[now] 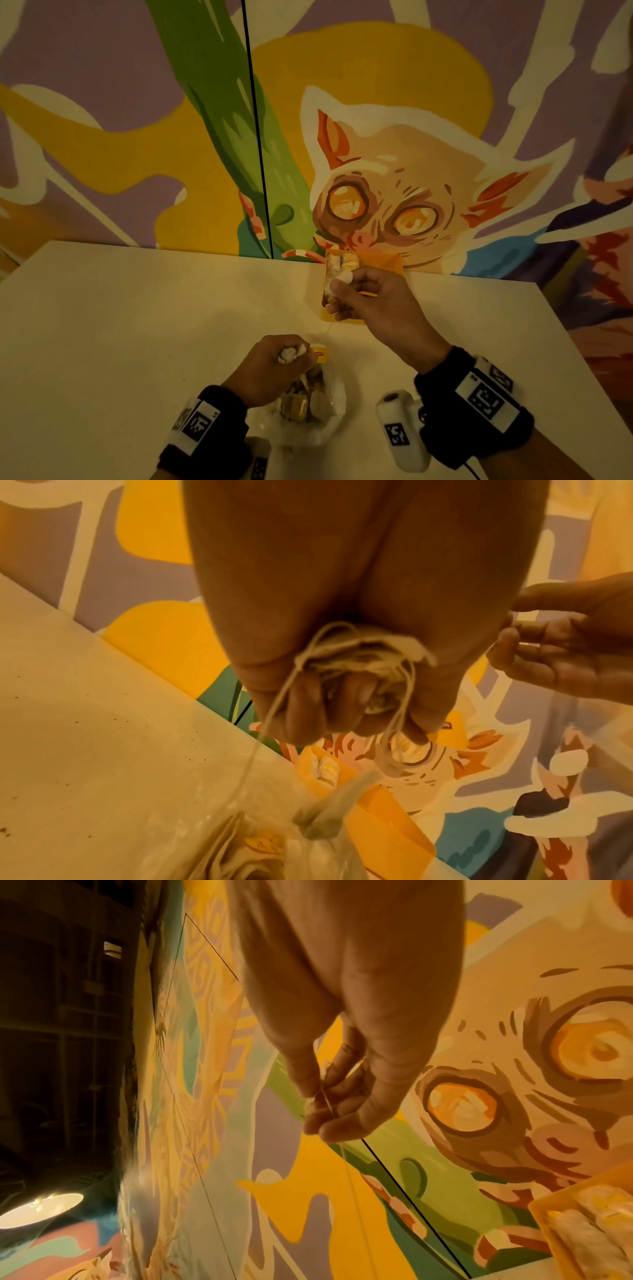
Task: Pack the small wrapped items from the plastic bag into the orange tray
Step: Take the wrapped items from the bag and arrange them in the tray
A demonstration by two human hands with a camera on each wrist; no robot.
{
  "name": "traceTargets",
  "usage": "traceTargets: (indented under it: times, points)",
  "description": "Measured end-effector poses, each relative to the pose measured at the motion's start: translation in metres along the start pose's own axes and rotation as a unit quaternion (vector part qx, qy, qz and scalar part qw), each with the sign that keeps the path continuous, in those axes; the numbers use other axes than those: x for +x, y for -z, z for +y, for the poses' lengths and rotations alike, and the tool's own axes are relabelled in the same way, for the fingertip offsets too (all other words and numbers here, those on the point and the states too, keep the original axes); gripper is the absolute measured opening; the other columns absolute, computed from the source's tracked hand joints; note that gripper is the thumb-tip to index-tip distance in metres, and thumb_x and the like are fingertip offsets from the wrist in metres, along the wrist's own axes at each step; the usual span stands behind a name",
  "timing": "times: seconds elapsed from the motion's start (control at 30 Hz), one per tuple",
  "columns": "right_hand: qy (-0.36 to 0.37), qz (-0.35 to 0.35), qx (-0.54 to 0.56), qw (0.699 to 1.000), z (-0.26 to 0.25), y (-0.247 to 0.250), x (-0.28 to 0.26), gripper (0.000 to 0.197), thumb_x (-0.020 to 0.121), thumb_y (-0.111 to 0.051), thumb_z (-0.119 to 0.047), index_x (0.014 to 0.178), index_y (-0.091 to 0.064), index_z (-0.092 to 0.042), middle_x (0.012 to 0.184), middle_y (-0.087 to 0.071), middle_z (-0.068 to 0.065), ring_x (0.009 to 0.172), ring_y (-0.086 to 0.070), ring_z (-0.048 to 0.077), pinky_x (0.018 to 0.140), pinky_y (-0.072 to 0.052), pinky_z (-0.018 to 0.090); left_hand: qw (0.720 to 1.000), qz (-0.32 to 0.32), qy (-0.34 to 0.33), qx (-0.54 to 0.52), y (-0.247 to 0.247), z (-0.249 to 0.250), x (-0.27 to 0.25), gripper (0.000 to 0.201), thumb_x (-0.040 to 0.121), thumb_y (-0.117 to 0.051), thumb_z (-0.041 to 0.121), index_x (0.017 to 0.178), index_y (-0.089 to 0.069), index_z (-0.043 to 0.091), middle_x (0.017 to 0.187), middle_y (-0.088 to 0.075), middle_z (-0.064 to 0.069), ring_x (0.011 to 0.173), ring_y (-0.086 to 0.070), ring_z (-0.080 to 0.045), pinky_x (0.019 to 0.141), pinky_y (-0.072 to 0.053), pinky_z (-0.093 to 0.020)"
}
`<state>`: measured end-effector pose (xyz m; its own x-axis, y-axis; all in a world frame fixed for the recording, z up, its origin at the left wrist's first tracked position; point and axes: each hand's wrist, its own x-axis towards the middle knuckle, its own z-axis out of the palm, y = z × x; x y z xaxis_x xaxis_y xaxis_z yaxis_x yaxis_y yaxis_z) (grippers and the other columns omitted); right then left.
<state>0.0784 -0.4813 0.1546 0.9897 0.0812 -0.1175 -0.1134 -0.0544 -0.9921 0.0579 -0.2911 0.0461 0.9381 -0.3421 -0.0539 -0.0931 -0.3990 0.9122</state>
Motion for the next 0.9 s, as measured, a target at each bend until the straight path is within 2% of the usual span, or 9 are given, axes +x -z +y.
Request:
traceTargets:
  times: [0.1,0.2,0.3,0.4,0.5,0.57,0.63,0.77,0.9]
  points:
    - [-0.002,-0.007,0.011,1.000,0.002,-0.001,-0.002,0.027,0.088,-0.067,-0.012,0.098,-0.060,0.013,0.093,-0.067,0.029,0.069,-0.072,0.026,0.067,-0.061,0.037,0.999,0.011,-0.003,-0.034,0.001,0.000,0.002,0.006,0.089,-0.069,0.020,0.087,-0.067,0.015,0.083,-0.067,0.002,0.073,-0.060,-0.008,0.068,-0.049,-0.028]
    - [-0.004,-0.035,0.033,0.999,0.002,-0.006,-0.006,0.024,0.090,-0.065,-0.009,0.098,-0.059,0.013,0.082,-0.066,0.024,0.071,-0.072,0.029,0.068,-0.061,0.039,1.000,-0.005,0.010,-0.020,0.000,0.005,0.004,0.032,0.080,-0.078,0.031,0.110,-0.067,0.030,0.112,-0.067,0.015,0.101,-0.062,0.000,0.086,-0.050,-0.016]
    - [-0.006,-0.055,0.051,0.997,-0.003,-0.012,-0.008,0.016,0.090,-0.064,-0.008,0.091,-0.060,0.007,0.081,-0.065,0.022,0.072,-0.072,0.031,0.069,-0.061,0.040,0.998,-0.037,0.025,0.032,-0.007,0.012,0.006,0.043,0.077,-0.079,0.041,0.116,-0.064,0.037,0.115,-0.064,0.019,0.102,-0.061,0.002,0.088,-0.050,-0.018]
    - [-0.004,-0.059,0.078,0.995,-0.008,-0.014,-0.008,0.011,0.090,-0.064,-0.008,0.086,-0.059,0.001,0.081,-0.065,0.023,0.071,-0.072,0.030,0.067,-0.061,0.037,0.996,-0.061,0.026,0.054,-0.017,0.012,0.008,0.028,0.080,-0.075,0.040,0.106,-0.068,0.035,0.109,-0.068,0.015,0.097,-0.063,-0.001,0.088,-0.052,-0.022]
    - [0.003,-0.052,0.091,0.994,-0.010,-0.010,-0.005,0.022,0.090,-0.064,-0.008,0.096,-0.055,0.011,0.082,-0.065,0.023,0.071,-0.072,0.030,0.065,-0.060,0.035,0.993,-0.078,0.036,0.077,-0.023,0.012,0.008,0.008,0.086,-0.070,0.034,0.083,-0.068,0.028,0.088,-0.070,0.015,0.083,-0.062,0.001,0.078,-0.050,-0.019]
    - [0.008,-0.041,0.093,0.995,-0.009,-0.006,-0.003,0.026,0.089,-0.064,-0.008,0.097,-0.053,0.014,0.084,-0.065,0.025,0.071,-0.072,0.031,0.064,-0.060,0.034,0.995,-0.078,0.042,0.056,-0.025,0.013,0.006,0.025,0.090,-0.067,0.025,0.066,-0.062,0.030,0.065,-0.065,0.022,0.066,-0.059,0.007,0.066,-0.043,-0.009]
    - [0.014,-0.022,0.075,0.997,-0.008,-0.001,-0.001,0.021,0.089,-0.064,-0.009,0.092,-0.055,0.010,0.087,-0.066,0.027,0.071,-0.072,0.032,0.064,-0.060,0.035,0.996,-0.060,0.044,0.050,-0.022,0.010,0.005,0.037,0.091,-0.065,0.024,0.057,-0.056,0.034,0.057,-0.060,0.021,0.057,-0.055,0.006,0.062,-0.040,-0.009]
    - [0.018,0.020,-0.017,0.999,0.007,0.009,0.003,0.016,0.089,-0.067,-0.012,0.081,-0.060,-0.001,0.088,-0.065,0.023,0.070,-0.072,0.029,0.066,-0.061,0.037,0.999,-0.010,0.030,0.032,-0.009,0.005,0.000,0.029,0.089,-0.067,0.030,0.060,-0.062,0.029,0.063,-0.061,0.011,0.059,-0.054,-0.002,0.061,-0.044,-0.019]
    - [0.012,0.050,-0.140,0.989,0.028,0.013,0.007,0.027,0.084,-0.073,-0.027,0.070,-0.056,-0.011,0.067,-0.060,-0.003,0.063,-0.064,0.017,0.061,-0.055,0.036,0.997,0.048,-0.007,0.063,0.009,0.005,-0.001,0.018,0.087,-0.070,0.030,0.069,-0.066,0.032,0.071,-0.065,0.019,0.067,-0.059,0.001,0.064,-0.043,-0.014]
